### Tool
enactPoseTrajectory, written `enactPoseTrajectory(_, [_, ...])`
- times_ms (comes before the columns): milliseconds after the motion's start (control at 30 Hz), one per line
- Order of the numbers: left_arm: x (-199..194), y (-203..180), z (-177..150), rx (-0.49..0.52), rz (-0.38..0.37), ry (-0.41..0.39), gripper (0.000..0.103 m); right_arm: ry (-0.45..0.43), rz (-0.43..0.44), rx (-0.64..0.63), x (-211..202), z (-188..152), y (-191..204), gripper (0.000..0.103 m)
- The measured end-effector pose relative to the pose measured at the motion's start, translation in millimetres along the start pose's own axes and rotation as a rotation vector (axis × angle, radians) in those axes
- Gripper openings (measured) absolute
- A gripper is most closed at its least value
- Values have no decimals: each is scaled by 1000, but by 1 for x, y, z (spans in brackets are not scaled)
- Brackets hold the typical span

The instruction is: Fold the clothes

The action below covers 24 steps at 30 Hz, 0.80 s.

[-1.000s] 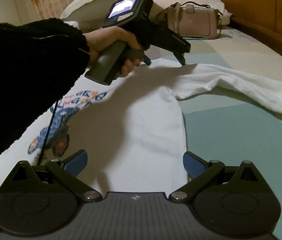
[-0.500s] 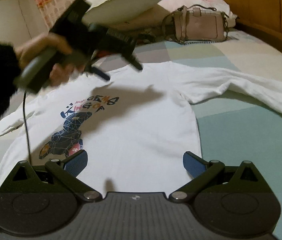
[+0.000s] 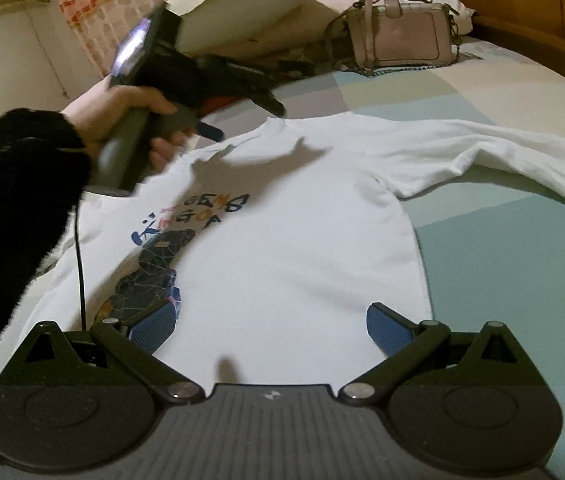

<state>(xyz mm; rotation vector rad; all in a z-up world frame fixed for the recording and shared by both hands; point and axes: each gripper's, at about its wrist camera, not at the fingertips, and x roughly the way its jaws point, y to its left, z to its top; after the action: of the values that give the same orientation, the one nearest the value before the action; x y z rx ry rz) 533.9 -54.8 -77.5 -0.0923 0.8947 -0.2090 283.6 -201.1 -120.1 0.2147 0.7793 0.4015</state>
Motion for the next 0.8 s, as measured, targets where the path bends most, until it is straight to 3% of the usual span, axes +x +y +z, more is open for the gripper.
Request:
enactPoseTrajectory(167, [-35,38,-11,-39,66,82,96,5,-1,-1,-1,-1,2,103])
enactPoseTrajectory(333, [-25,90,-36,-181,116,153,96,9,-14,7,1,-1,-1,103])
enactPoseTrajectory(533, [-3,123,-33,-261,189,31,96,20,-14,15,6,-1,-3,103])
enactPoseTrajectory(800, [3,115,-27,-172,298,7,99,16,-27,-3,9,-1,1,103])
